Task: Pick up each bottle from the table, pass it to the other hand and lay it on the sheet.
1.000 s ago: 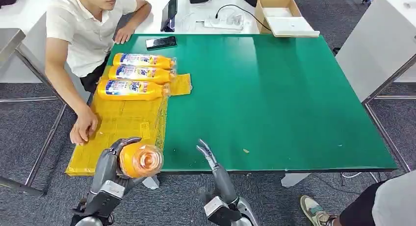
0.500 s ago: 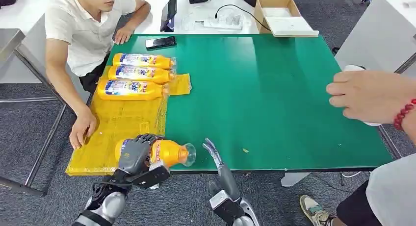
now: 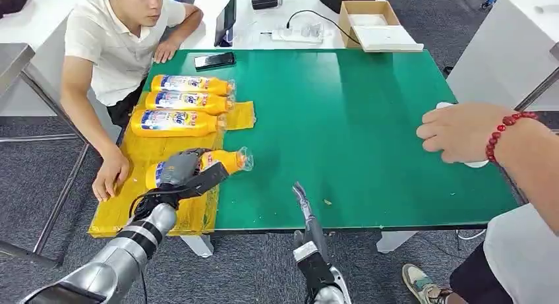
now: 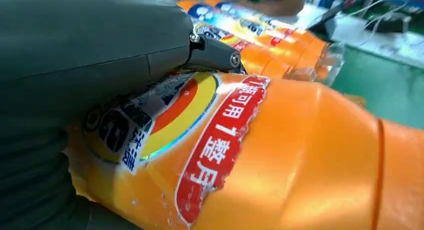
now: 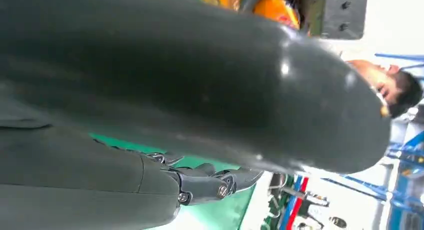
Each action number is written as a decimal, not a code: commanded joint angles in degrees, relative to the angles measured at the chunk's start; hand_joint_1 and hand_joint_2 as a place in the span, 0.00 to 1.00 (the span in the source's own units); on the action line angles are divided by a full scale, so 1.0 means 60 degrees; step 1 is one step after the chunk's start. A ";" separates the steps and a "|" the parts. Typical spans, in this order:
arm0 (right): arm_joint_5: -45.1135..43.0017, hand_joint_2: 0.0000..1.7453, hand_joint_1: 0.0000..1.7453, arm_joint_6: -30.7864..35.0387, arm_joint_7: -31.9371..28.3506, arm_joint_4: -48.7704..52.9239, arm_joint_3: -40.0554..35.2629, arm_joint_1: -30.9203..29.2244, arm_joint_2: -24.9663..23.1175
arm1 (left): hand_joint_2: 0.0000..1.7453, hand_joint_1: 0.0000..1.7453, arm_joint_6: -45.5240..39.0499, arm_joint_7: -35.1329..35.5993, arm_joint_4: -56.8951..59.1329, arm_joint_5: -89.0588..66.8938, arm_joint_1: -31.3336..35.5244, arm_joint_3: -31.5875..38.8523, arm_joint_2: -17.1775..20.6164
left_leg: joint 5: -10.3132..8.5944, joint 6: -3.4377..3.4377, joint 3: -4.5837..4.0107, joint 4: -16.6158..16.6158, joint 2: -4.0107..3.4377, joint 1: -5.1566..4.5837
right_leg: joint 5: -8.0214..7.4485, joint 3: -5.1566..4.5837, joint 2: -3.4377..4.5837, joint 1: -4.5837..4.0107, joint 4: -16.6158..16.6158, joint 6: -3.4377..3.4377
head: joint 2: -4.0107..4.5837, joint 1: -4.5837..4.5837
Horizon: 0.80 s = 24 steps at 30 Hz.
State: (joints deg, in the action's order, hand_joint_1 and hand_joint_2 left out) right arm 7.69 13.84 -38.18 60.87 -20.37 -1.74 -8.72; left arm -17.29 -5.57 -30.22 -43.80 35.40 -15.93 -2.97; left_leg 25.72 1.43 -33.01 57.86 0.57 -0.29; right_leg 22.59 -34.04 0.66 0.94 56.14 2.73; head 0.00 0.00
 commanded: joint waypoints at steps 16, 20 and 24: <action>0.0030 0.00 0.00 -0.0040 -0.0303 -0.1069 0.0791 -0.0360 -0.0189 | 1.00 0.00 0.1671 0.0559 0.1968 -0.0466 -0.0368 -0.0017 0.0016 | 0.0002 -0.0030 0.0072 -0.0039 -0.0100 0.0010 | -0.0022 0.0032 0.0085 -0.0012 -0.0018 -0.0024 | 0.0000 -0.0004; 0.0066 0.00 0.00 -0.0041 -0.0303 -0.1221 0.0842 -0.0452 -0.0190 | 1.00 0.00 0.2034 0.0502 0.1873 -0.0594 -0.0435 -0.0193 0.0041 | 0.0010 -0.0021 0.0093 -0.0027 -0.0082 -0.0003 | -0.0001 0.0047 0.0079 0.0003 0.0008 -0.0013 | 0.0003 -0.0011; 0.0094 0.00 0.00 -0.0020 -0.0303 -0.1207 0.0927 -0.0469 -0.0203 | 1.00 0.00 0.1896 0.0437 0.1730 -0.0596 -0.0471 -0.0158 0.0009 | -0.0005 -0.0033 0.0071 -0.0040 -0.0089 0.0007 | -0.0020 0.0039 0.0079 -0.0008 -0.0018 -0.0029 | 0.0000 -0.0004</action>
State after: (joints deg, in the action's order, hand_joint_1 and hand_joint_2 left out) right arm 8.09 13.81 -38.18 57.83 -17.00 -2.37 -9.60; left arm -7.19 -3.04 -24.02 -47.39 37.30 -16.20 -3.74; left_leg 25.79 1.35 -32.64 57.84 0.40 -0.30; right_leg 22.64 -33.76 0.93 0.96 56.27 2.70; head 0.00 -0.02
